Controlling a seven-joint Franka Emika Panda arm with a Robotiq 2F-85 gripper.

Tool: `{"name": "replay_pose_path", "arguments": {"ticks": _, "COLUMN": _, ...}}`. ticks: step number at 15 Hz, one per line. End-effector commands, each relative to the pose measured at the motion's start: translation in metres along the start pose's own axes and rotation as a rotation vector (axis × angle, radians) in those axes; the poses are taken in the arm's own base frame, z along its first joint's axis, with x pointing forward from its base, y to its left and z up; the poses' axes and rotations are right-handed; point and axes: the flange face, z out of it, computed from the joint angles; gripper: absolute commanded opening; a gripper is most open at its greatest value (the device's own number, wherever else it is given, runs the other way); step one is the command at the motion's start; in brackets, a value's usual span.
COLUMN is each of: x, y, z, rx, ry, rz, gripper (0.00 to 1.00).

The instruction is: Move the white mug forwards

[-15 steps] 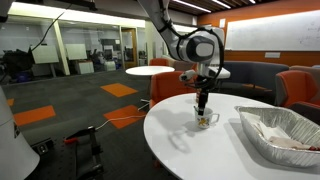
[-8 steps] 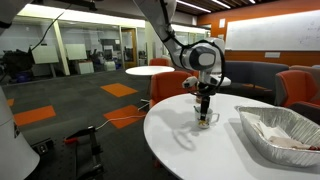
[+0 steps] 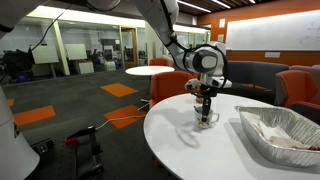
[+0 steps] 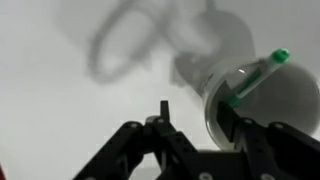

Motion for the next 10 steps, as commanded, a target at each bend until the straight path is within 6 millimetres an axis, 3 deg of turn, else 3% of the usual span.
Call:
{"name": "replay_pose_path", "arguments": {"ticks": 1, "x": 0.004, "y": -0.006, "z": 0.001, "rx": -0.028, "ry": -0.009, "rz": 0.004, "gripper": 0.25}}
{"name": "replay_pose_path", "arguments": {"ticks": 4, "x": 0.007, "y": -0.008, "z": 0.001, "rx": -0.027, "ry": -0.002, "rz": -0.001, "gripper": 0.03}}
{"name": "replay_pose_path", "arguments": {"ticks": 5, "x": 0.008, "y": -0.009, "z": 0.0, "rx": -0.025, "ry": 0.002, "rz": -0.005, "gripper": 0.0}}
{"name": "replay_pose_path", "arguments": {"ticks": 7, "x": 0.008, "y": -0.011, "z": -0.009, "rx": -0.009, "ry": 0.015, "rz": -0.02, "gripper": 0.02}}
{"name": "replay_pose_path", "arguments": {"ticks": 10, "x": -0.006, "y": -0.016, "z": -0.021, "rx": 0.013, "ry": 0.047, "rz": -0.109, "gripper": 0.03}}
